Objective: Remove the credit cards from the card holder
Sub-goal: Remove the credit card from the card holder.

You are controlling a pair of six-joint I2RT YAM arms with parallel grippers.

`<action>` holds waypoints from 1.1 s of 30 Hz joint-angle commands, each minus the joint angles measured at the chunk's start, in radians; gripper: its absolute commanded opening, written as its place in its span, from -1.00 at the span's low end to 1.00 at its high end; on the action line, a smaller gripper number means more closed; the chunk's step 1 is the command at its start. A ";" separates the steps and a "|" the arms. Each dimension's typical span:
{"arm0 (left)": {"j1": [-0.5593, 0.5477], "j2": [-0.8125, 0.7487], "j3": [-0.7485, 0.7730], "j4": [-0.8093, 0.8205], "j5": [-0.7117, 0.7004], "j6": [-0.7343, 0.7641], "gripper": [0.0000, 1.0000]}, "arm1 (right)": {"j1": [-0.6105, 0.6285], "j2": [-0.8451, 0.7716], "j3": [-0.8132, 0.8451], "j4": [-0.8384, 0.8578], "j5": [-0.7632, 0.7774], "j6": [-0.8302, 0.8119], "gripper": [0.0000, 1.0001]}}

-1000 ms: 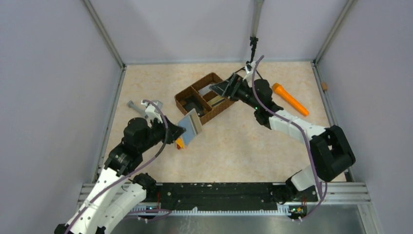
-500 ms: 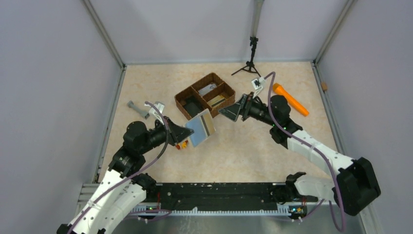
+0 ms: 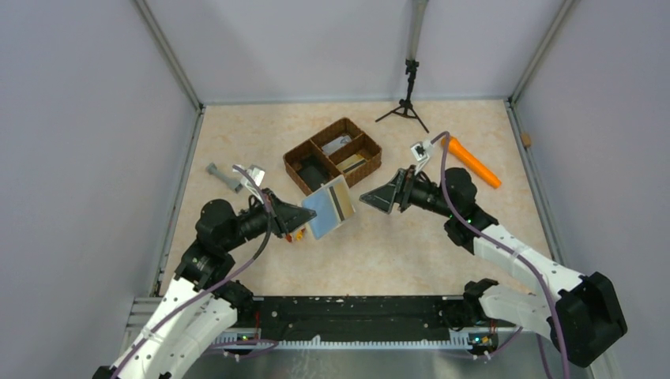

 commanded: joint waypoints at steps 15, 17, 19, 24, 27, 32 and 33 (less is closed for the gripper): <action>0.005 -0.107 -0.114 0.217 0.073 -0.131 -1.00 | 0.011 -0.077 -0.050 0.074 -0.127 0.022 0.86; 0.005 -0.108 -0.128 0.245 0.086 -0.147 -1.00 | 0.011 -0.077 -0.057 0.067 -0.130 0.020 0.86; 0.005 -0.105 -0.151 0.287 0.101 -0.167 -1.00 | 0.011 -0.080 -0.068 0.067 -0.130 0.023 0.86; 0.005 -0.090 -0.179 0.375 0.137 -0.211 -1.00 | 0.011 -0.098 -0.113 0.098 -0.127 0.045 0.86; 0.005 -0.080 -0.189 0.420 0.156 -0.230 -1.00 | 0.011 -0.111 -0.128 0.094 -0.136 0.049 0.86; 0.005 -0.060 -0.219 0.547 0.195 -0.305 -1.00 | 0.011 -0.142 -0.151 0.120 -0.156 0.071 0.87; 0.005 -0.052 -0.225 0.570 0.202 -0.320 -1.00 | 0.011 -0.146 -0.156 0.137 -0.164 0.084 0.88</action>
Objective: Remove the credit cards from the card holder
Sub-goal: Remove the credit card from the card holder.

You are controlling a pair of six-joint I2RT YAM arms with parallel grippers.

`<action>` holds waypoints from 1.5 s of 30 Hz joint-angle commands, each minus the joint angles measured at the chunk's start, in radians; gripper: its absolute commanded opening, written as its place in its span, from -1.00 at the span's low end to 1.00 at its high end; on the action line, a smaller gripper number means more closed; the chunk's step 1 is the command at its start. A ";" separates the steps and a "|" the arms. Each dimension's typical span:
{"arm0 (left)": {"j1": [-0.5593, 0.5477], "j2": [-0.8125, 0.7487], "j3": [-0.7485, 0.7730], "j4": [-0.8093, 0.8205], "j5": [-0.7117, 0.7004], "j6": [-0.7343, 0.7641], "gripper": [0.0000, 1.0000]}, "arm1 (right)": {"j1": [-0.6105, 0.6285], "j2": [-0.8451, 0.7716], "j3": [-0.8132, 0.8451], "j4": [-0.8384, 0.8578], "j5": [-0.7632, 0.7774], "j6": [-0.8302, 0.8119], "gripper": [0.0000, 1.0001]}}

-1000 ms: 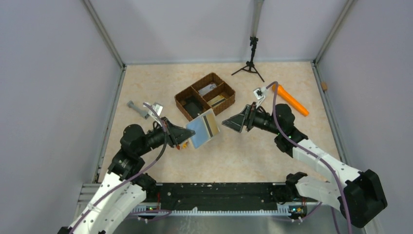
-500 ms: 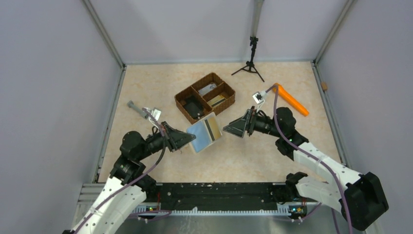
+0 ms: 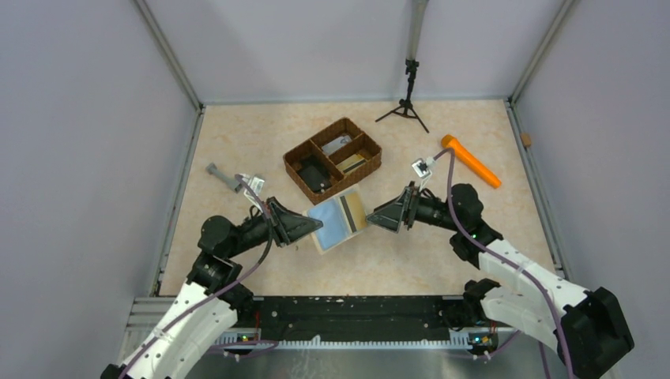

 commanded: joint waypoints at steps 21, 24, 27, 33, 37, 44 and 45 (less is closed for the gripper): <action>0.005 0.073 -0.074 0.431 0.125 -0.223 -1.00 | 0.011 -0.023 -0.107 0.514 -0.131 0.392 -0.31; 0.005 0.072 -0.078 0.426 0.125 -0.224 -1.00 | 0.011 -0.028 -0.105 0.520 -0.132 0.408 -0.58; 0.004 0.078 -0.080 0.422 0.125 -0.222 -1.00 | 0.011 -0.027 -0.099 0.517 -0.138 0.415 -0.76; 0.005 0.074 -0.086 0.409 0.117 -0.212 -0.90 | 0.011 -0.027 -0.096 0.478 -0.139 0.403 -1.00; 0.006 0.055 -0.052 0.274 0.111 -0.133 -0.55 | 0.011 -0.031 -0.088 0.415 -0.120 0.386 -1.00; 0.005 -0.003 0.196 -0.524 -0.216 0.330 0.40 | 0.011 -0.048 -0.100 0.239 -0.015 0.315 -1.00; 0.005 0.002 0.226 -0.598 -0.277 0.362 0.49 | 0.011 -0.047 -0.105 0.234 -0.006 0.310 -1.00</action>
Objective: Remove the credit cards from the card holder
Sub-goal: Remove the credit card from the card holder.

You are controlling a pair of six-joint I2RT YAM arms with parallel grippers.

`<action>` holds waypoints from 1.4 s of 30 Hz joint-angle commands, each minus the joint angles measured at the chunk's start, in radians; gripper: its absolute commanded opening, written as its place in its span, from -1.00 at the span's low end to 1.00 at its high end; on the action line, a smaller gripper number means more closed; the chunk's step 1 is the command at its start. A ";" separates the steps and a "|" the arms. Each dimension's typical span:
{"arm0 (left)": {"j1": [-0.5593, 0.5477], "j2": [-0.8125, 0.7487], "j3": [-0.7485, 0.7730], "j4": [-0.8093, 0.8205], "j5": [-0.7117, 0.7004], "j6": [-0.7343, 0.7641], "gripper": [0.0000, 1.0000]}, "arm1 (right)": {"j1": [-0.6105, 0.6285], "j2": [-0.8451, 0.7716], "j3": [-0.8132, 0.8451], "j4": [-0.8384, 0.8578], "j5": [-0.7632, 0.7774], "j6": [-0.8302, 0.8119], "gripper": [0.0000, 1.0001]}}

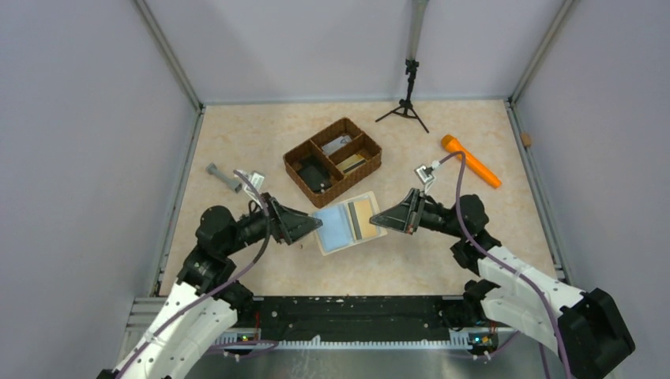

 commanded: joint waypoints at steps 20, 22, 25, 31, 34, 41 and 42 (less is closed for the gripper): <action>-0.121 0.098 -0.034 0.169 -0.007 -0.060 0.07 | 0.011 0.015 -0.012 -0.007 0.070 -0.071 -1.00; -0.159 0.146 -0.028 0.203 -0.018 -0.060 0.07 | 0.012 0.023 -0.013 0.001 0.062 -0.066 -1.00; -0.206 0.217 -0.021 0.254 -0.032 -0.060 0.05 | 0.012 0.032 -0.011 0.017 0.049 -0.060 -1.00; -0.229 0.314 0.001 0.291 -0.047 -0.050 -0.01 | 0.013 0.041 -0.013 0.064 0.032 -0.033 -1.00; -0.229 0.343 0.007 0.302 -0.053 -0.048 -0.02 | 0.016 0.052 -0.021 0.107 0.020 -0.007 -1.00; -0.229 0.371 -0.004 0.379 -0.037 -0.080 -0.13 | 0.035 0.078 -0.035 0.154 0.011 0.013 -1.00; -0.229 0.376 -0.002 0.383 -0.034 -0.082 -0.15 | 0.038 0.083 -0.037 0.161 0.010 0.016 -1.00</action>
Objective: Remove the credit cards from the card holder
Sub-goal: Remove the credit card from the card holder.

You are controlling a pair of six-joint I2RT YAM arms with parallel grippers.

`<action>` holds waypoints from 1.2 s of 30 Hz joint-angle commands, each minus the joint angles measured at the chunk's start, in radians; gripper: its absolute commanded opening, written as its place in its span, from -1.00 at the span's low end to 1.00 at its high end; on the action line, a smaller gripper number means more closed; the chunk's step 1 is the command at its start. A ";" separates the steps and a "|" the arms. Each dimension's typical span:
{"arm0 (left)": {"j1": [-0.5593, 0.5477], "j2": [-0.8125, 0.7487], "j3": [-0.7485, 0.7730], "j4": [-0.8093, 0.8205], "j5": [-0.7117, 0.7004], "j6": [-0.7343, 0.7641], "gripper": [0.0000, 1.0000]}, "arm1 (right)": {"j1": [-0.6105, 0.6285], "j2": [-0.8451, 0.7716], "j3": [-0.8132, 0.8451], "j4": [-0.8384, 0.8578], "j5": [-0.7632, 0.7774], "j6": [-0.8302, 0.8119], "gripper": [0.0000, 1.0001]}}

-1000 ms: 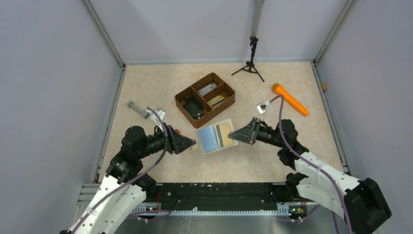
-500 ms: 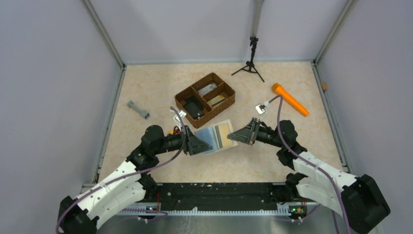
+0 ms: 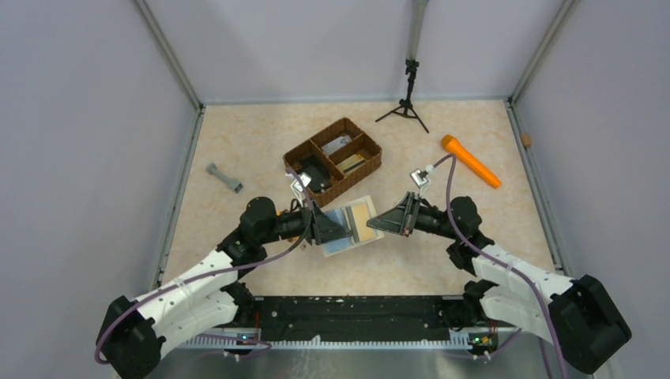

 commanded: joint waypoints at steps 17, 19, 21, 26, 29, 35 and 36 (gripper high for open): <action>-0.001 0.013 -0.032 0.357 0.014 -0.110 -0.55 | 0.059 0.071 -0.020 0.221 -0.024 0.066 -1.00; -0.002 -0.009 -0.031 0.334 0.008 -0.102 -0.55 | 0.058 0.059 -0.020 0.177 -0.002 0.047 -1.00; 0.000 -0.036 -0.035 0.300 -0.010 -0.090 -0.53 | 0.059 0.043 -0.011 0.082 0.024 -0.001 -1.00; 0.000 -0.078 -0.032 0.224 -0.048 -0.057 -0.61 | 0.060 0.013 0.000 -0.009 0.038 -0.059 -1.00; 0.000 -0.068 -0.028 0.228 -0.045 -0.059 -0.68 | 0.061 0.011 0.001 0.010 0.022 -0.050 -1.00; 0.000 -0.014 -0.019 0.287 -0.009 -0.083 -0.77 | 0.063 0.028 -0.017 0.124 -0.002 0.012 -1.00; 0.000 -0.006 -0.019 0.298 -0.005 -0.087 -0.77 | 0.064 0.031 -0.020 0.140 -0.005 0.022 -1.00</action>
